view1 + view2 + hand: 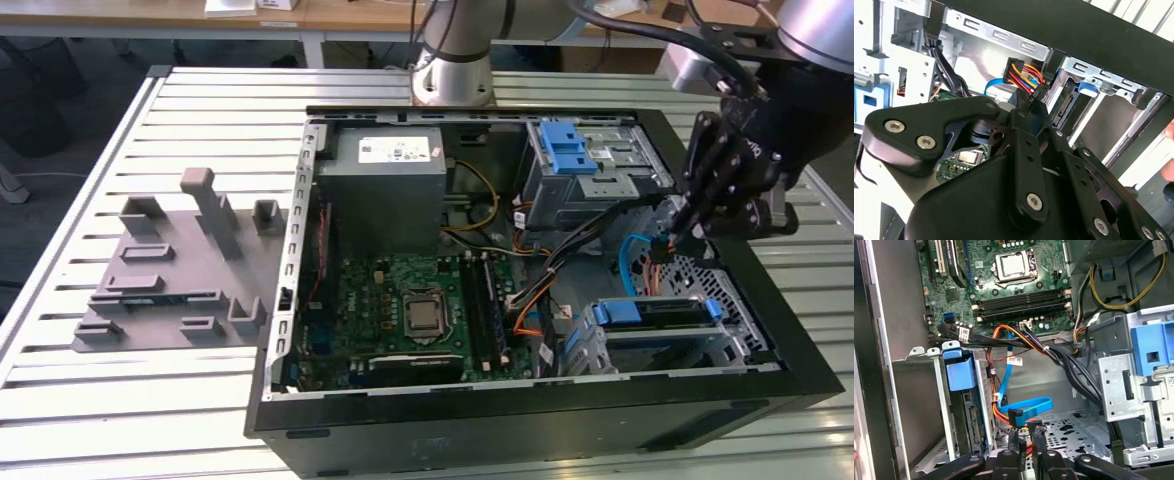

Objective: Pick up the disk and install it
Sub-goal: 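Insert the first disk wire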

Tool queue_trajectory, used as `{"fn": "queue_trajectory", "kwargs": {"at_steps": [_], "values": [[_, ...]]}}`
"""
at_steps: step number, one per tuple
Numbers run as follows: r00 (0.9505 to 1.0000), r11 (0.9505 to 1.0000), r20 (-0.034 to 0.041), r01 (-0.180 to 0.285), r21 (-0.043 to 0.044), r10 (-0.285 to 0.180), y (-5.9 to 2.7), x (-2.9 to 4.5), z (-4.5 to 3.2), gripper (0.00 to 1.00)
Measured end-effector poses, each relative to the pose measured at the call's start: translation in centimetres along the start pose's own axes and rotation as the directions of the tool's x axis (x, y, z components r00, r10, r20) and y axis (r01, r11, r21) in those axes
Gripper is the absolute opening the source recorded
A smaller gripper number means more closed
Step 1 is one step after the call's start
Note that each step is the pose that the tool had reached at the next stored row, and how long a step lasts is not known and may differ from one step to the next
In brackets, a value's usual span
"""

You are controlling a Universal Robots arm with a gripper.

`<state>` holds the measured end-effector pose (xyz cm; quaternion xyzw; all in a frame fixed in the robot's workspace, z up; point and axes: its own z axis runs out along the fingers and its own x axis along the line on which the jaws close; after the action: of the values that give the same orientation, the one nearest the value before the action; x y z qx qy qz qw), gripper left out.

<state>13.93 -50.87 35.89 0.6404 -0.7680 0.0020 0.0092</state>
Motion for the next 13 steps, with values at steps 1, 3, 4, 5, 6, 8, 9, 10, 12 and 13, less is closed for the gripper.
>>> {"fn": "queue_trajectory", "kwargs": {"at_steps": [1,3,4,5,6,8,9,10,12,13], "values": [[1.0,1.0,-0.0075,-0.003,0.0013,0.003,0.0,-0.04,0.04,0.25],[0.9997,1.0,-0.021,-0.008,0.0038,0.008,0.0,-0.14,0.13,0.25],[0.9996,0.9999,-0.0273,-0.011,0.005,0.012,0.0,-0.2,0.17,0.25],[0.9994,0.9999,-0.0321,-0.014,0.0059,0.014,0.01,-0.26,0.2,0.25],[0.9992,0.9999,-0.0359,-0.016,0.0066,0.016,0.02,-0.37,0.22,0.25],[0.9991,0.9998,-0.038,-0.017,0.007,0.017,0.03,-0.48,0.22,0.24],[0.9991,0.9998,-0.038,-0.017,0.007,0.017,0.03,-0.48,0.22,0.17],[0.9991,0.9998,-0.038,-0.017,0.007,0.017,0.03,-0.48,0.23,0.17],[0.9992,0.9999,-0.0381,-0.014,0.0071,0.014,0.1,-0.43,0.22,0.16],[0.9992,0.9999,-0.0382,-0.008,0.0073,0.009,0.17,-0.38,0.22,0.16]]}}
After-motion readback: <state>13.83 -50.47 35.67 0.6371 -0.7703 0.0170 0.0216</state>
